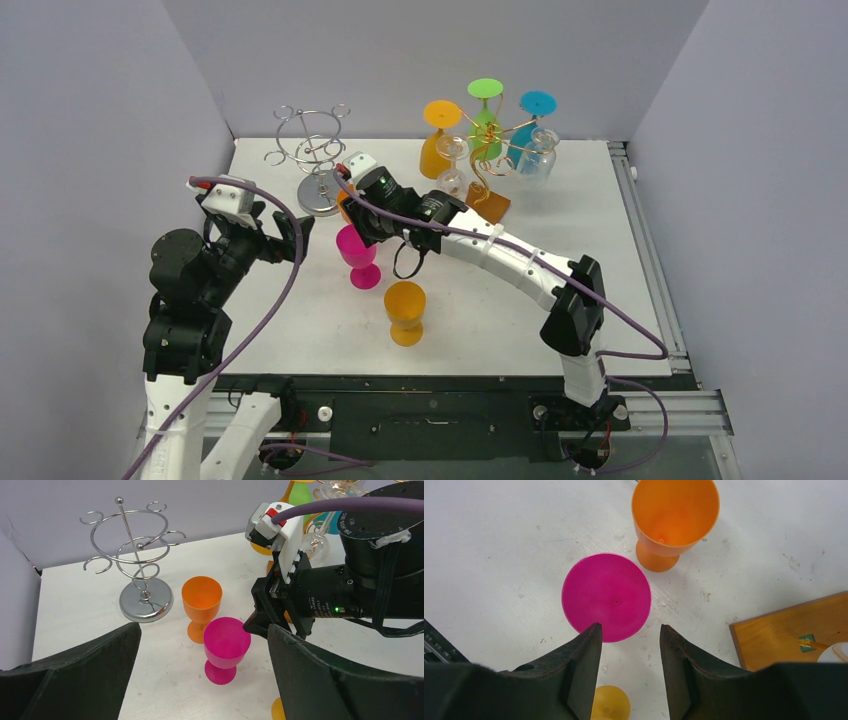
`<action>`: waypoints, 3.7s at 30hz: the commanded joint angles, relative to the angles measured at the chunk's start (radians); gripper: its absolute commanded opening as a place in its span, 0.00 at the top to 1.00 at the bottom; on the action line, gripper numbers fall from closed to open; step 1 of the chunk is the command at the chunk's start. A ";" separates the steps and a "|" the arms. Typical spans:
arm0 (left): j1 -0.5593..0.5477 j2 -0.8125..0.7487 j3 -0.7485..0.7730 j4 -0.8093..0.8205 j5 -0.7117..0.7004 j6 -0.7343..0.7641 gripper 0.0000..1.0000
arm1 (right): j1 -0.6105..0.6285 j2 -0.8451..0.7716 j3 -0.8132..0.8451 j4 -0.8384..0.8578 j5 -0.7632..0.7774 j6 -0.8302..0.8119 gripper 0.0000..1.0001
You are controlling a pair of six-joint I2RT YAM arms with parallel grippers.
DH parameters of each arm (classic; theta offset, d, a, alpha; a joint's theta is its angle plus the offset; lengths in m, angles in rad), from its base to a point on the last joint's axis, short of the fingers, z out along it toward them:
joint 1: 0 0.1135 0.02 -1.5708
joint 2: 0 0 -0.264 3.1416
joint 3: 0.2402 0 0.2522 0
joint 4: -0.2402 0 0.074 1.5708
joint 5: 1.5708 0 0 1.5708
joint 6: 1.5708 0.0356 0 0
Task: Place the wine glass upside down on the wine glass rack
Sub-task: Pick up the wine glass at the center of the board.
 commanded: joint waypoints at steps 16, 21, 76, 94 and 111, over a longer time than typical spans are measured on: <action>0.006 -0.007 0.010 0.021 0.017 0.018 0.04 | -0.040 0.083 -0.069 0.069 -0.156 0.053 0.70; 0.006 -0.009 0.014 0.014 0.016 0.021 0.04 | -0.058 0.051 -0.065 0.079 -0.160 0.061 0.98; 0.006 0.122 0.064 -0.008 0.549 0.050 1.00 | 0.088 -0.808 -0.581 0.413 -0.107 -0.078 0.49; 0.004 -0.081 -0.032 0.239 0.674 0.801 1.00 | 0.065 -0.864 -0.564 0.051 -0.242 -0.107 0.22; 0.005 -0.166 -0.118 0.431 0.812 0.934 1.00 | 0.114 -0.675 -0.705 0.653 -0.494 0.001 0.20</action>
